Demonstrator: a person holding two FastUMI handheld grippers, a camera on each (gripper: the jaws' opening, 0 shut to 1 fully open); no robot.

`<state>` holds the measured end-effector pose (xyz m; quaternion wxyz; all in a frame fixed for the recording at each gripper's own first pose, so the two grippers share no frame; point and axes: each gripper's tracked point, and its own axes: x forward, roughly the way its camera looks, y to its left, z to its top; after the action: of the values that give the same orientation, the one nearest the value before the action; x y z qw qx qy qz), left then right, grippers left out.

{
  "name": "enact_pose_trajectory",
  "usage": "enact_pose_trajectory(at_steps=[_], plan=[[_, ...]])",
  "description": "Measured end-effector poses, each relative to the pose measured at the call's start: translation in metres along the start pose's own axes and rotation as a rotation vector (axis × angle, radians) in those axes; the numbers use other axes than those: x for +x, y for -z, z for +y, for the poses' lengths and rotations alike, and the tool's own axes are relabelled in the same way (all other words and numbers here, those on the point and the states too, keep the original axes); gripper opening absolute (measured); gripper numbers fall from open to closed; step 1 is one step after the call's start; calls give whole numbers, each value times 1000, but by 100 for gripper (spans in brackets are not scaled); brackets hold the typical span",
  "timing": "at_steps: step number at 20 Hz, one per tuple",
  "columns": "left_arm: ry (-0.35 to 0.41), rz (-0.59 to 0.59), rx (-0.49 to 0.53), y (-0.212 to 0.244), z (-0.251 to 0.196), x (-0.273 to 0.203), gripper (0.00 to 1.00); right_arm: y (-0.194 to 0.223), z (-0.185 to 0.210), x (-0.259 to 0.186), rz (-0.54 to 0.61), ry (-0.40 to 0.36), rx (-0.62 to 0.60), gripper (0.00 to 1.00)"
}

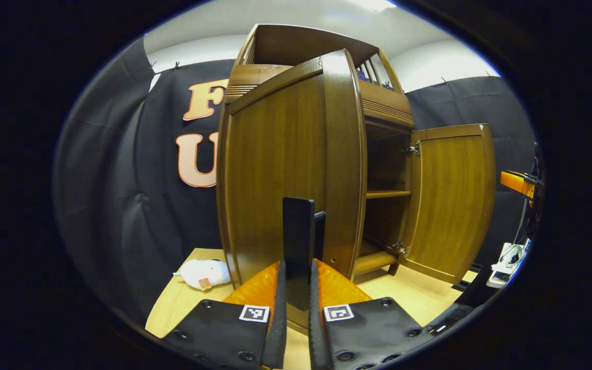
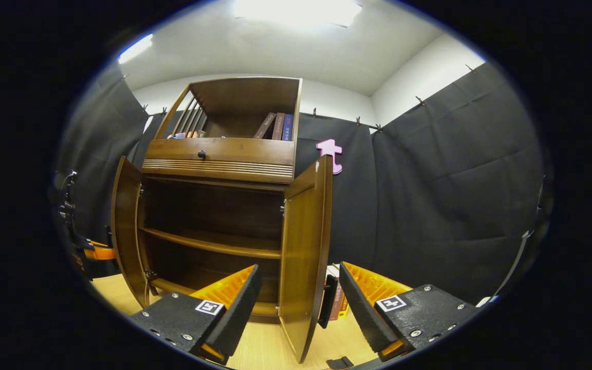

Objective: Open the right door of the double-door shoe cabinet with the right hand, and open the left door with the left hand.

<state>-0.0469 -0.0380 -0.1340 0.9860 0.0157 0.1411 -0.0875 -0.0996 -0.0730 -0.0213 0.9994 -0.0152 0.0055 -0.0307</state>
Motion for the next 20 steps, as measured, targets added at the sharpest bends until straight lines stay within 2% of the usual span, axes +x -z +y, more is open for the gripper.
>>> enact_pose_trajectory(at_steps=[1,2,3,4,5,7,8,9,11,12,13,15,16,17,20], plan=[[-9,3,22,1,5,-3,17,-2,4,-1,-3,-6,2,92],[-13,-3,28,1,10,-7,18,-4,9,-1,-6,-13,3,92],[-18,-2,24,1,15,-10,17,-5,13,0,-10,-20,4,98],[-21,-3,18,0,22,-14,19,-6,17,-1,-12,-26,4,92],[-25,-5,16,1,28,-18,13,-6,22,-1,-13,-32,4,92],[-30,-5,26,2,41,-25,13,-5,30,-3,-11,-44,7,93],[-30,-6,27,2,47,-28,11,-6,33,-1,-9,-50,8,98],[-26,-8,22,2,52,-30,12,-6,36,1,-7,-53,9,93],[-11,-11,5,1,61,-33,13,-5,39,5,-4,-54,13,93],[-5,-14,1,1,64,-34,12,-4,42,7,0,-55,13,98],[-5,-15,2,2,69,-36,12,-2,43,7,4,-57,12,98],[-20,-14,15,2,83,-39,12,0,48,7,11,-58,10,98],[-34,-13,16,3,91,-40,12,0,50,9,14,-60,9,94],[-48,-15,11,1,99,-42,12,0,52,9,15,-62,9,98],[-81,-24,-6,0,120,-45,12,1,62,13,19,-72,9,98]])
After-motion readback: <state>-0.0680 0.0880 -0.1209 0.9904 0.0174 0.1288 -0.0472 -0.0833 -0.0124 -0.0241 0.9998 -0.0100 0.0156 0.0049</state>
